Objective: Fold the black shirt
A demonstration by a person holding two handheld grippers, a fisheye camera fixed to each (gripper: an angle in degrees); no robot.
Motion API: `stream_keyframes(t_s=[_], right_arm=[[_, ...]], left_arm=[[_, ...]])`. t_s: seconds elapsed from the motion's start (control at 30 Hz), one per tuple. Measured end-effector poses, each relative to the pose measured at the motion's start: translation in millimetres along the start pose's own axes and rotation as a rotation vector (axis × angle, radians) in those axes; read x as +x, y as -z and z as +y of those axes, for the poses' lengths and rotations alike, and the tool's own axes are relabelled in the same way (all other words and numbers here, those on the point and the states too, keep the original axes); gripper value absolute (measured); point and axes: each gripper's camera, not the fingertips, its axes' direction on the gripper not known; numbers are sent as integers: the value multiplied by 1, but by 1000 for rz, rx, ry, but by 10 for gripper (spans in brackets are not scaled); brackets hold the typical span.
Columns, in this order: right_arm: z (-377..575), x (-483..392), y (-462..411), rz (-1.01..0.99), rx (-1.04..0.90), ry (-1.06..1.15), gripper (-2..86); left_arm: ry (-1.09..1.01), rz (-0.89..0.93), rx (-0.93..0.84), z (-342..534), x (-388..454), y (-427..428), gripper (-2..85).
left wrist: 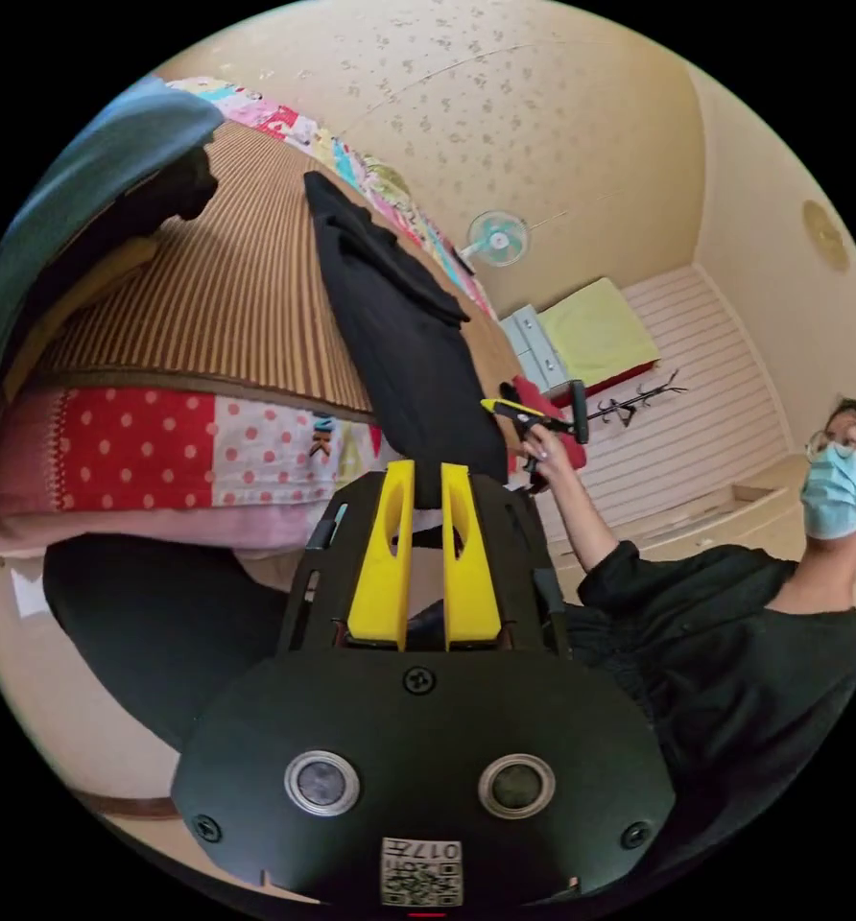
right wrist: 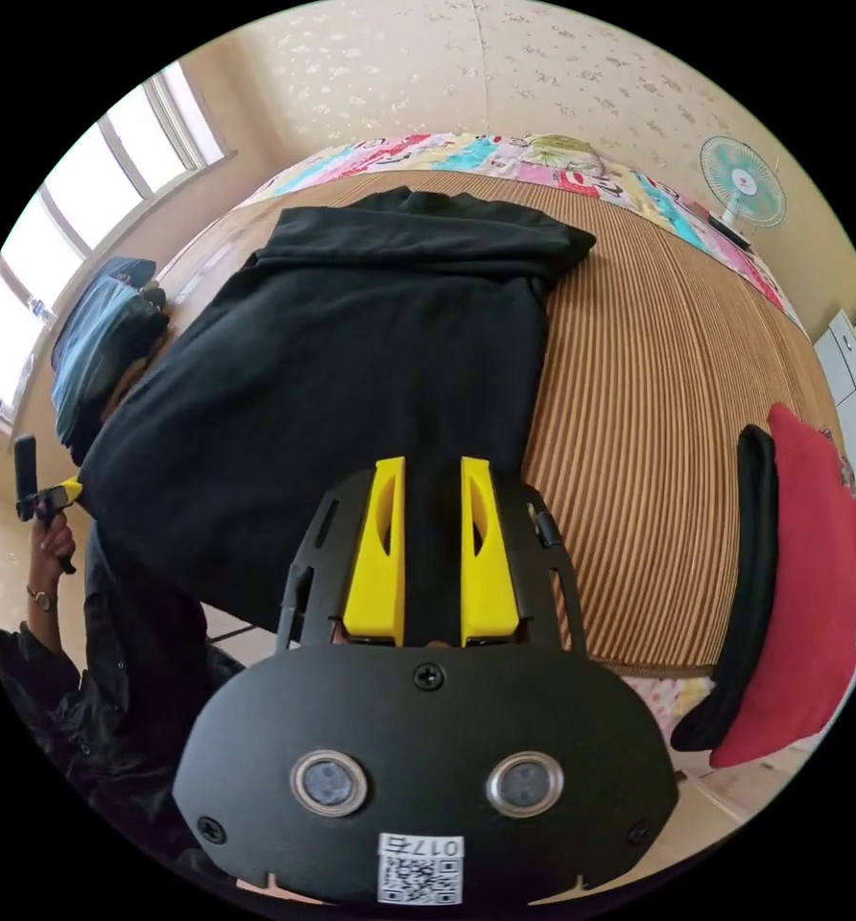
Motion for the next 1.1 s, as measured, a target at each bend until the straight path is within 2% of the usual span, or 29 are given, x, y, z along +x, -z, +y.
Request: stream_keyframes(t_s=[0.17,0.33,0.43,0.57,0.67,0.73,0.83,0.9,0.97,1.03,1.1], right_arm=[[60,37,57,-142,2,-164,96],[106,57,78,-459,-14,-257,93],[102,46,83,-360,-42,-272,91],[72,25,75,-467,-116,-230,82],[49,8,86,-417,-150,-227,54],[39,-2,114,-456,-120,-189,41],[40,3,165,-596,-13,-157,36],[41,11,192,-634,25,-163,35],[33,8,199,-570,-46,-155,35],[13,-13,186,-468,-208,-113,38],[1,-25,183,-482,-245,-80,43]], left_arm=[[-29,-28,-26,-13,7,-8,52],[-6,-74,-93,-33,3,-26,52],[4,-55,-92,-40,5,-27,52],[5,-51,-90,-45,11,-28,52],[15,-91,-115,-49,16,-33,52],[10,-94,-123,-51,23,-34,52],[-57,26,-71,-51,36,-25,51],[-46,36,-82,-51,34,-25,51],[-4,-27,-154,-51,29,-36,51],[2,-100,-248,-51,30,-64,51],[-15,-164,-285,-50,39,-84,51]])
